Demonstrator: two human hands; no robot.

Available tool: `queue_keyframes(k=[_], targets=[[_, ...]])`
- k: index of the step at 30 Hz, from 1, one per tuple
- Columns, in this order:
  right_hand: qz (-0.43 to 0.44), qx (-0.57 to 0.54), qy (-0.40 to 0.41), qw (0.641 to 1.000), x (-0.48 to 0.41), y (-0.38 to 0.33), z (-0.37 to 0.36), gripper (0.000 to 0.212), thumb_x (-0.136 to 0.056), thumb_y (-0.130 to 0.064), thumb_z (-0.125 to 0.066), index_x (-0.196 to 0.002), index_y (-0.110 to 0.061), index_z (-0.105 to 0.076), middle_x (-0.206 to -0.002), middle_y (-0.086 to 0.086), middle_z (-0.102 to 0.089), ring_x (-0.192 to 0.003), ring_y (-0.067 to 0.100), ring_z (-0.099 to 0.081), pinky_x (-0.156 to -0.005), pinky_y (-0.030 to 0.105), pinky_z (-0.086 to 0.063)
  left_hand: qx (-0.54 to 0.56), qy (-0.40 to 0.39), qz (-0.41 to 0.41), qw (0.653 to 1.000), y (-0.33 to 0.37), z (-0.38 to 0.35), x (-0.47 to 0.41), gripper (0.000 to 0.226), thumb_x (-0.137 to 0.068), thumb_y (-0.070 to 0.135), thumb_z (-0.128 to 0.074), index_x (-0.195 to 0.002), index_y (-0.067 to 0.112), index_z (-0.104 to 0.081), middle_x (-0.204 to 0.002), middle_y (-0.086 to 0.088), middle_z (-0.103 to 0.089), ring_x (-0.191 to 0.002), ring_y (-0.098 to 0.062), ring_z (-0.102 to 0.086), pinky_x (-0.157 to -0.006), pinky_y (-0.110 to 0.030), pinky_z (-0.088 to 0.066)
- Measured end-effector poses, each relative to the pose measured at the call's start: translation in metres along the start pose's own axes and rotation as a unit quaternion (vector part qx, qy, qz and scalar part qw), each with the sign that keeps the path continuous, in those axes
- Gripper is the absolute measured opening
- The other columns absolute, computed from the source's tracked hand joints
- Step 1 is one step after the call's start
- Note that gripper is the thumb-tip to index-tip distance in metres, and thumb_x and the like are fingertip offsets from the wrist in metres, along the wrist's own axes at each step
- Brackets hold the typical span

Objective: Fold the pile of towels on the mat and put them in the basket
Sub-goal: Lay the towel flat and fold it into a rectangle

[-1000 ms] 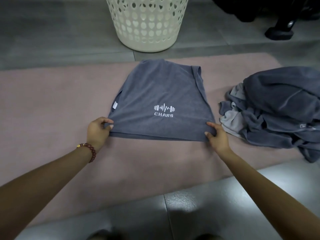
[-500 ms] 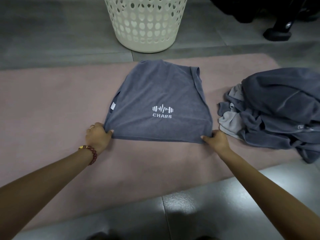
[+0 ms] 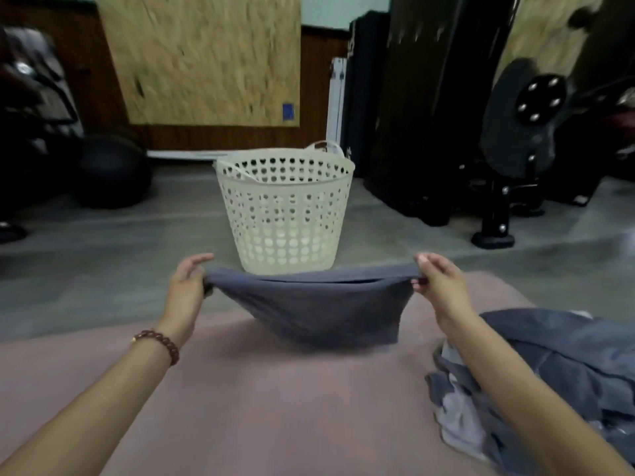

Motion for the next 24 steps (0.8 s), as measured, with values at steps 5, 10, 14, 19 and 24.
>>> queue_keyframes(k=[5, 10, 14, 19, 24], targets=[[0.153, -0.153, -0.119, 0.969, 0.001, -0.108, -0.046, 0.028, -0.078, -0.019, -0.07, -0.101, -0.022, -0.055, -0.097, 0.0, -0.061, -0.083, 0.007, -0.064, -0.069, 0.016, -0.051, 0.035, 0.01, -0.157, 0.987, 0.103, -0.009, -0.021, 0.04, -0.09, -0.005, -0.048, -0.125, 0.012, -0.052, -0.122, -0.009, -0.056, -0.111, -0.017, -0.054, -0.096, -0.026, -0.045], [0.232, -0.054, -0.015, 0.971, -0.001, -0.122, -0.04, 0.024, -0.088, 0.001, -0.058, -0.107, -0.012, -0.054, -0.09, -0.003, -0.067, -0.079, 0.0, -0.065, -0.07, 0.014, -0.05, -0.055, 0.07, -0.275, 0.957, 0.132, 0.003, -0.013, 0.041, -0.083, -0.014, -0.046, -0.118, 0.004, -0.057, -0.111, -0.005, -0.059, -0.103, -0.013, -0.056, -0.085, -0.006, -0.043], [0.245, 0.073, 0.082, 0.963, 0.0, -0.099, -0.028, 0.013, -0.093, -0.006, -0.051, -0.094, -0.013, -0.062, -0.067, -0.005, -0.063, -0.058, -0.004, -0.055, -0.061, 0.019, -0.043, -0.101, 0.107, -0.238, 0.96, 0.107, 0.022, -0.015, 0.029, -0.083, -0.004, -0.046, -0.101, 0.006, -0.066, -0.095, -0.011, -0.064, -0.088, -0.022, -0.058, -0.074, -0.028, -0.046], [0.25, 0.195, 0.06, 0.946, 0.001, -0.062, -0.019, 0.018, -0.092, -0.015, -0.052, -0.1, -0.013, -0.067, -0.105, 0.013, -0.062, -0.096, 0.023, -0.058, -0.088, 0.035, -0.046, -0.151, 0.127, -0.161, 0.967, 0.066, 0.036, -0.008, 0.011, -0.086, 0.018, -0.063, -0.088, 0.008, -0.067, -0.103, -0.009, -0.043, -0.095, -0.024, -0.052, -0.094, -0.032, -0.041], [0.185, 0.119, 0.028, 0.975, 0.013, -0.044, -0.019, 0.014, -0.099, -0.012, -0.037, -0.105, -0.019, -0.048, -0.105, 0.003, -0.054, -0.099, 0.019, -0.05, -0.092, 0.033, -0.04, -0.033, 0.066, -0.157, 0.985, 0.051, 0.034, 0.009, 0.01, -0.091, 0.006, -0.054, -0.085, 0.011, -0.06, -0.077, -0.001, -0.058, -0.073, -0.007, -0.048, -0.065, -0.017, -0.041]])
Point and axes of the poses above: each hand's wrist, its own x-axis away from the middle knuckle, its own z-axis out of the back of the hand, y = z × x, the point moved 3 cm from there along -x, towards the middle knuckle
